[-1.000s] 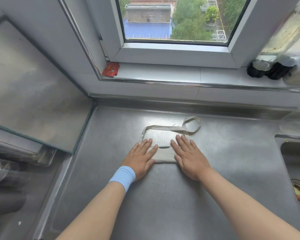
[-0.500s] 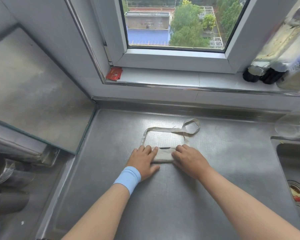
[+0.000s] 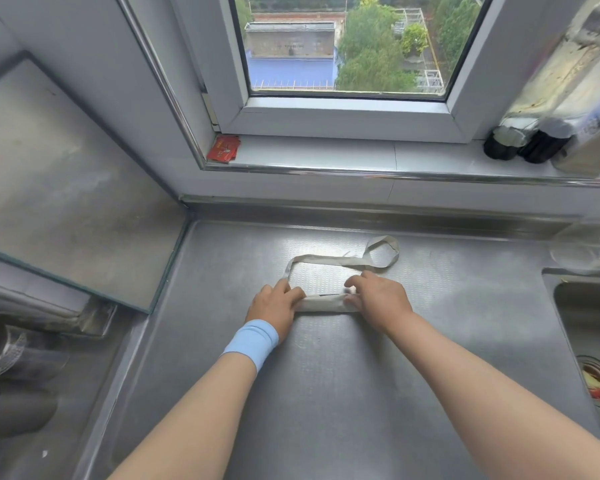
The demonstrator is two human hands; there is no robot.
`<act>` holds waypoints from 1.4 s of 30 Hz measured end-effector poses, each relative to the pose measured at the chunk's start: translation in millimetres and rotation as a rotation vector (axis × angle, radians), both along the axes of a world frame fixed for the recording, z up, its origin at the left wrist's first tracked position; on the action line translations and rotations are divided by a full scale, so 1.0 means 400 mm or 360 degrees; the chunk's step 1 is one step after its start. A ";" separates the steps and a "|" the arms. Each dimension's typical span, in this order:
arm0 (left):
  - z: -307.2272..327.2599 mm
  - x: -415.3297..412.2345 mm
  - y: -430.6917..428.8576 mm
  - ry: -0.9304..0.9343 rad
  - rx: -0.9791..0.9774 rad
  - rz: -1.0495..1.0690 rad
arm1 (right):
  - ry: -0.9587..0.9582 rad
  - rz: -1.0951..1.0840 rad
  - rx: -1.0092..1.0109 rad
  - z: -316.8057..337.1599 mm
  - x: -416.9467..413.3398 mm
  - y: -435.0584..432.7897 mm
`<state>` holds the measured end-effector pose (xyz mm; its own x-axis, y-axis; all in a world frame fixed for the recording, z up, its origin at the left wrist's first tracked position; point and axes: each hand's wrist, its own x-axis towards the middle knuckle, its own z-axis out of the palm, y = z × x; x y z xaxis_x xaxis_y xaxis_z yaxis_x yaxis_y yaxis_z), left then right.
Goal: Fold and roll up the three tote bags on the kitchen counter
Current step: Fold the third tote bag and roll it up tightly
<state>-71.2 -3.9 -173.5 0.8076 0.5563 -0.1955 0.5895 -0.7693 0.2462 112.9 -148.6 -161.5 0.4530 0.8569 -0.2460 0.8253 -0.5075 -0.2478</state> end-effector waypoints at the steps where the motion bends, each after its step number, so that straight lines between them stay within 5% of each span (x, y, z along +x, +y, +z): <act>1: 0.001 0.007 -0.003 0.0012 0.0019 0.0033 | -0.0031 -0.0014 -0.0016 0.001 0.002 0.007; 6: 0.019 0.041 -0.028 -0.0077 0.0163 0.0179 | -0.0279 -0.0005 -0.0041 0.012 0.004 0.047; 10: 0.021 0.082 -0.059 -0.0303 0.0225 -0.0298 | -0.0301 0.0153 0.0168 -0.002 -0.012 0.043; 14: -0.017 0.059 -0.074 0.0094 0.0013 -0.0314 | -0.0427 0.0355 0.0441 -0.063 -0.029 0.005; 21: -0.037 0.053 -0.028 0.0198 0.0068 -0.0456 | -0.0012 0.0438 0.0249 -0.115 0.023 -0.048; 29: -0.029 0.063 -0.024 0.0074 -0.0122 -0.0345 | 0.0138 0.0437 0.0466 -0.140 0.056 -0.031; 36: 0.014 0.081 -0.026 -0.0067 0.0169 -0.0411 | -0.0562 0.0703 0.0439 -0.073 0.042 0.006; 39: 0.078 0.087 -0.015 -0.0026 0.0225 -0.0372 | -0.0466 0.0649 0.0400 0.008 0.042 0.016; 42: 0.172 0.092 -0.003 0.0146 -0.0143 -0.0133 | -0.0131 0.0554 0.0182 0.116 0.045 0.043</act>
